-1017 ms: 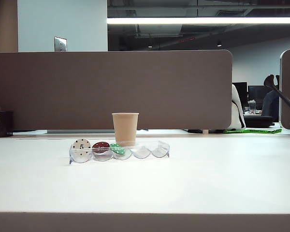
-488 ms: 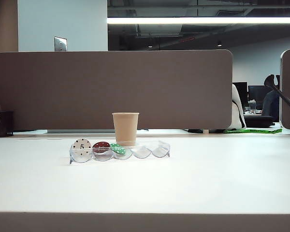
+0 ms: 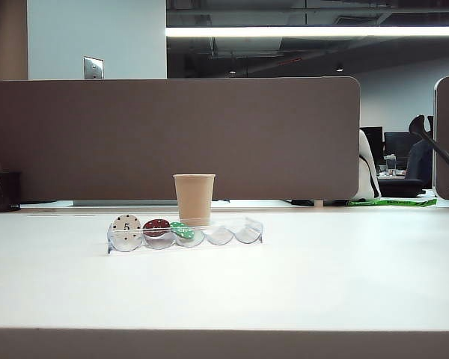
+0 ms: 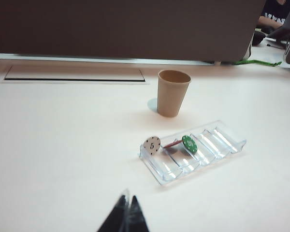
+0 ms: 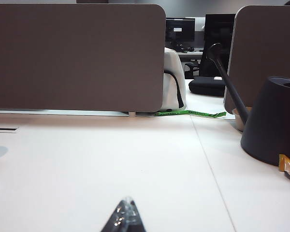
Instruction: Pick up the chip with the greater value and put it into the paper cup.
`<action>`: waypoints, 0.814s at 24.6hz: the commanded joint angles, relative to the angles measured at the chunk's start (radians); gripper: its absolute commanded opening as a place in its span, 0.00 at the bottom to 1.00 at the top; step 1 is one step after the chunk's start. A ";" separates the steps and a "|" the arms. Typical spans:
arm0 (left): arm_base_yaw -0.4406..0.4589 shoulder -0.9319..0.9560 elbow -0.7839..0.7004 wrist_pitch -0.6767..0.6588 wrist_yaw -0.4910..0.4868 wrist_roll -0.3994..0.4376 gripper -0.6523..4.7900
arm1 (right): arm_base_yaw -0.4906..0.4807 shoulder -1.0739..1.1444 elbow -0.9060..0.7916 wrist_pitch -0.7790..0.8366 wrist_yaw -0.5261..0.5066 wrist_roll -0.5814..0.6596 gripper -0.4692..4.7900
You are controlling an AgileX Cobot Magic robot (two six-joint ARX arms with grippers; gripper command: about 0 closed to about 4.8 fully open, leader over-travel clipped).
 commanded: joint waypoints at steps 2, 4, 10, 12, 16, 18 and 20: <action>-0.001 0.001 -0.053 0.118 0.004 0.005 0.11 | 0.000 0.000 -0.002 0.008 -0.029 0.013 0.09; -0.001 0.001 -0.100 0.230 0.023 0.023 0.11 | 0.001 0.000 -0.002 0.008 -0.041 0.013 0.09; -0.001 0.001 -0.228 0.484 0.068 0.077 0.11 | 0.001 0.000 -0.002 0.008 -0.048 0.013 0.09; -0.001 0.000 -0.245 0.481 0.072 0.071 0.11 | 0.001 0.000 -0.002 0.008 -0.048 0.013 0.09; -0.001 0.000 -0.288 0.476 0.072 0.023 0.11 | 0.001 0.000 -0.002 0.000 -0.048 0.013 0.09; -0.001 0.000 -0.292 0.433 0.088 0.027 0.11 | 0.001 0.000 -0.002 -0.010 -0.048 0.013 0.09; -0.001 0.000 -0.292 0.428 0.088 0.039 0.11 | 0.000 0.000 -0.002 -0.012 -0.048 0.013 0.09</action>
